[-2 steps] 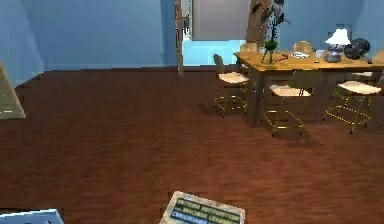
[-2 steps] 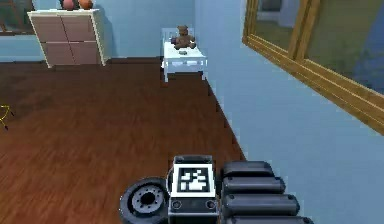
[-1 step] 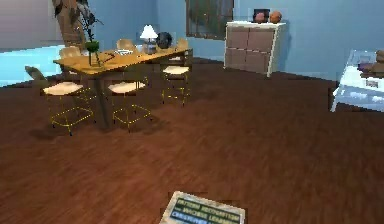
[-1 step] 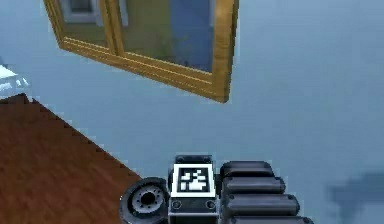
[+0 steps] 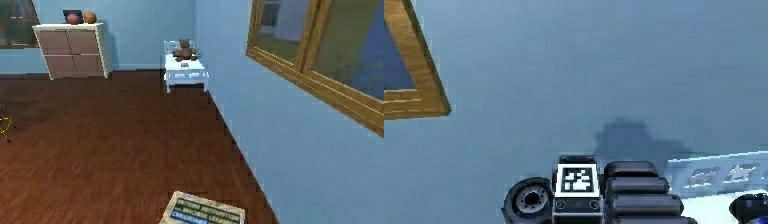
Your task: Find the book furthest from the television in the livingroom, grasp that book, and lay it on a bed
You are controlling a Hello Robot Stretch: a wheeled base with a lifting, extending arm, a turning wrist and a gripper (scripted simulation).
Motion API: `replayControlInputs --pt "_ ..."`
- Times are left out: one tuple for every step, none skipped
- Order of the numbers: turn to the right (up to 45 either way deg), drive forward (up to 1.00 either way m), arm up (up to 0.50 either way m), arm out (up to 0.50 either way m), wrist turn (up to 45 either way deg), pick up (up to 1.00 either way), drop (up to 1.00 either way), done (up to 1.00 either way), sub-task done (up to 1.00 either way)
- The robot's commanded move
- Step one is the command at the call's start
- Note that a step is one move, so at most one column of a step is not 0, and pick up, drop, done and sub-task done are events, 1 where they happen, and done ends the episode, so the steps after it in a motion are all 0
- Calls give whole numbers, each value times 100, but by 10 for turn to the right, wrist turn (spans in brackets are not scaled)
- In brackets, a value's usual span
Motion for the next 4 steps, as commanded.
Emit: replayControlInputs --pt "450 0 0 0 0 0 0 0 0" --pt "390 0 0 0 0 0 0 0 0" --pt "0 0 0 48 0 0 0 0 0" --pt "0 0 0 0 450 0 0 0 0"
